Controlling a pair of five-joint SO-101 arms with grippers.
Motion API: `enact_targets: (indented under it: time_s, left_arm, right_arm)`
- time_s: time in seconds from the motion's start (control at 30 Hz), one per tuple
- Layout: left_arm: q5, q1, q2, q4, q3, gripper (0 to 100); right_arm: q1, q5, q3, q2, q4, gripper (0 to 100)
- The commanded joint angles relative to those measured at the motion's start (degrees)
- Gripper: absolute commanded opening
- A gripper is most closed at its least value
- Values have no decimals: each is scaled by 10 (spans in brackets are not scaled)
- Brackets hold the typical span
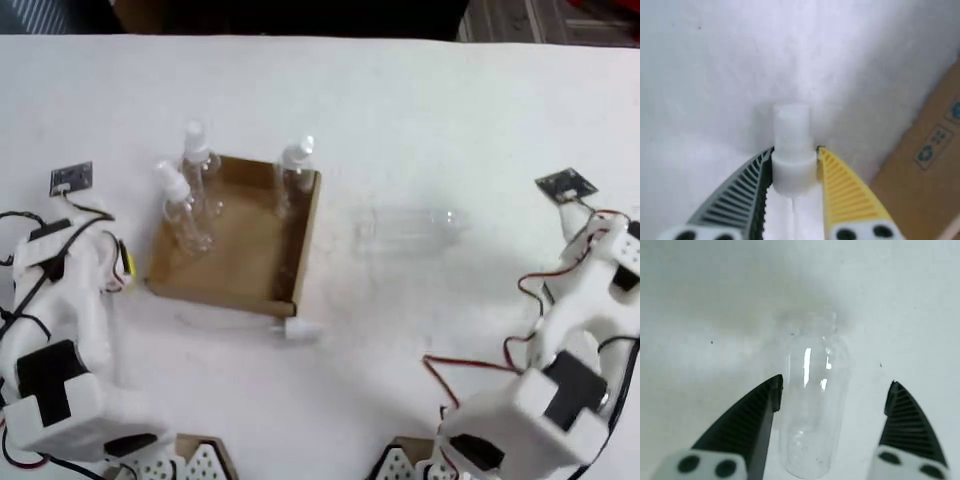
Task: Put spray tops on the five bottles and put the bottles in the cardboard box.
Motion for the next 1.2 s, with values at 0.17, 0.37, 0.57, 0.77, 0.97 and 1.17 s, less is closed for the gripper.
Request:
enact_targets:
  time_s: [0.17,0.37,0.57,0.77,0.97,1.17]
  left_arm:
    - [-5,3,-32,-7,-4,20]
    - [-5,3,-32,-7,-4,20]
    - [-5,3,-32,-6,-4,20]
    - [-5,3,-32,-6,-4,20]
    - [-5,3,-32,-6,-4,20]
    - [-5,3,-32,-6,-4,20]
  right_arm:
    - [6,50,154,-132,-131,279]
    - [-6,52,178,-131,-164,279]
    - [-14,52,177,-106,-167,278]
    - [-12,48,176,-57,-189,276]
    - [-15,48,176,-33,-211,275]
    - [-15,50,149,-7,-212,77]
